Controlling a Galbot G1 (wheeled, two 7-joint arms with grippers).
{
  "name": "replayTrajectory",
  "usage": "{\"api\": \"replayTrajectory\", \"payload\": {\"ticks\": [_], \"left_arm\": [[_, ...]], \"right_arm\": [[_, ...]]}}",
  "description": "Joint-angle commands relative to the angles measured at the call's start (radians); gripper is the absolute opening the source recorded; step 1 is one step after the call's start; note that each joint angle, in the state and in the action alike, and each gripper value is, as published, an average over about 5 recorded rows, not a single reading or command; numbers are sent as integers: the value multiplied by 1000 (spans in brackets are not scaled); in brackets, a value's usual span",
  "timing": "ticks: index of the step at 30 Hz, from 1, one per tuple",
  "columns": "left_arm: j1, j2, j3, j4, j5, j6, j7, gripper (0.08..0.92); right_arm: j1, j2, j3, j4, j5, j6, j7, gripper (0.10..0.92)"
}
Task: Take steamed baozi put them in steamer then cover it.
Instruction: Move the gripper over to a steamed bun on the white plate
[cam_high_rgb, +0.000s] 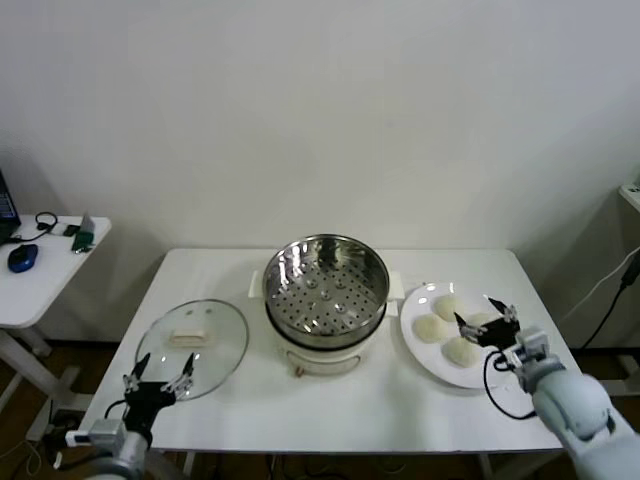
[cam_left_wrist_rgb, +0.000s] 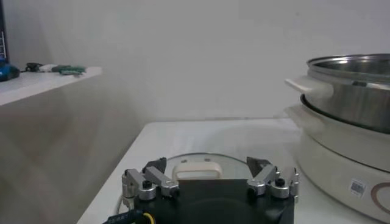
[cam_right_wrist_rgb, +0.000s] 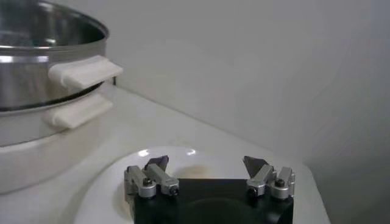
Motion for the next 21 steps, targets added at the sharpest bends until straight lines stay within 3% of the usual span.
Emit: {"api": "replayTrajectory", "payload": {"ticks": [1,8,13,21], "left_arm": [[8,0,-1,1,1,-6,1,823],[6,2,-2,10,1,-8,3,823],[-1,7,1,17,0,-7,6,823],[-9,13,-2,21,2,-6,8,823]], "right_arm": [[817,-257,-746,-293,-176,106,-493,823],[1307,-135,-1276,-526,-252,380,-848,823],[1410,6,-1433,-651,-208,399,-908,823],[1288,232,-1402,-836,-132,341,-910,823]]}}
